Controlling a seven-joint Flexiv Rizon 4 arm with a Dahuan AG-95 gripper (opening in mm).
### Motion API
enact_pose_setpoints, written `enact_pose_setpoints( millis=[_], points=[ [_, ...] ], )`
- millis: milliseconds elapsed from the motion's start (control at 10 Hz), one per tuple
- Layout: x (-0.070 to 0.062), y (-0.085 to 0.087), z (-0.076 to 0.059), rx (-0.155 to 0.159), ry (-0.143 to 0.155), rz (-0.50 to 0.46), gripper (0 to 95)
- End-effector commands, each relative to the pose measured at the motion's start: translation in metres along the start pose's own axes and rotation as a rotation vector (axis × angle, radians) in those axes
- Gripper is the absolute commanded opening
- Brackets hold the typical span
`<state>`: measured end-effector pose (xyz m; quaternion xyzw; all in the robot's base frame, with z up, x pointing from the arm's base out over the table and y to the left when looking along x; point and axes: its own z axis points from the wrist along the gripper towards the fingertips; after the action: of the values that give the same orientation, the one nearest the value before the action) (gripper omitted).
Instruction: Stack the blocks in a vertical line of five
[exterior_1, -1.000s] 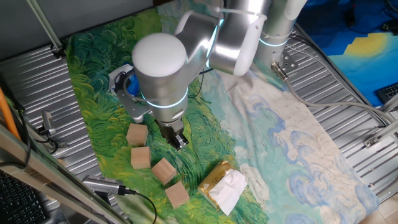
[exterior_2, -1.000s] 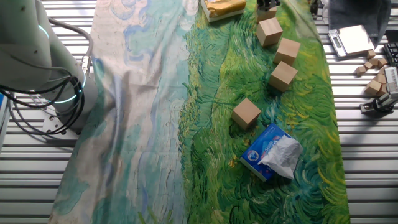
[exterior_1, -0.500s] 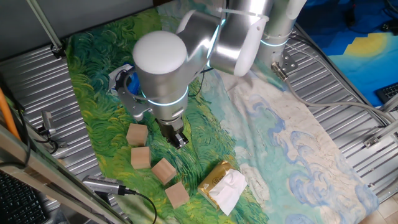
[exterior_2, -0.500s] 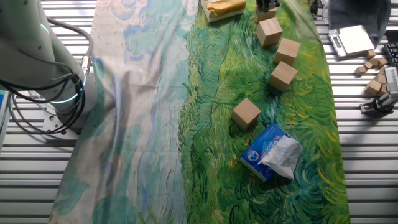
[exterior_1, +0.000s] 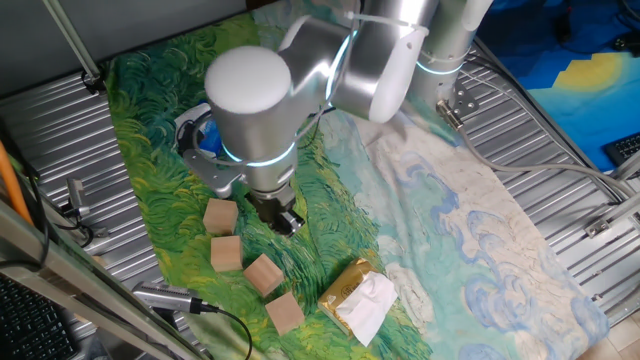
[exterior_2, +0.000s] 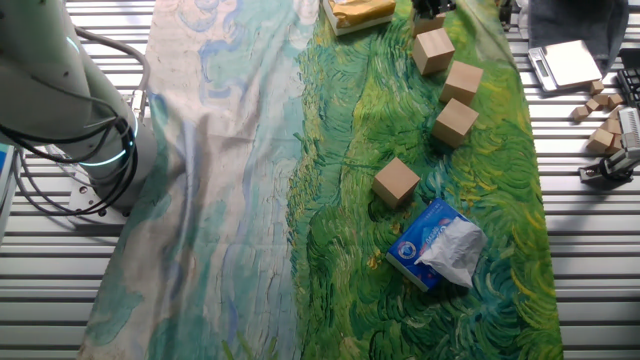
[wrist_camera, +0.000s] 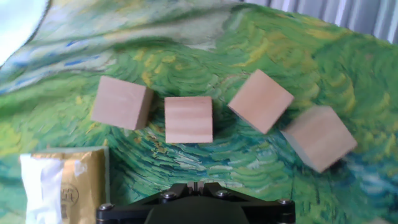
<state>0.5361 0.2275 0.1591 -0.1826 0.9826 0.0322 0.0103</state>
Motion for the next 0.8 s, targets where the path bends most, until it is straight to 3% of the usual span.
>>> enact_pose_setpoints(
  millis=[100,400,600,700,800],
  points=[
    [-0.001,0.001,0.0,-0.02,-0.007,-0.028,0.0],
    [-0.003,0.003,0.0,-0.017,-0.003,-0.001,0.0],
    [-0.02,0.026,0.005,-0.01,-0.008,0.026,0.0],
    [-0.028,0.036,0.008,-0.003,-0.009,0.04,19.0],
    [-0.033,0.044,0.011,0.002,-0.015,0.036,19.0]
  ],
)
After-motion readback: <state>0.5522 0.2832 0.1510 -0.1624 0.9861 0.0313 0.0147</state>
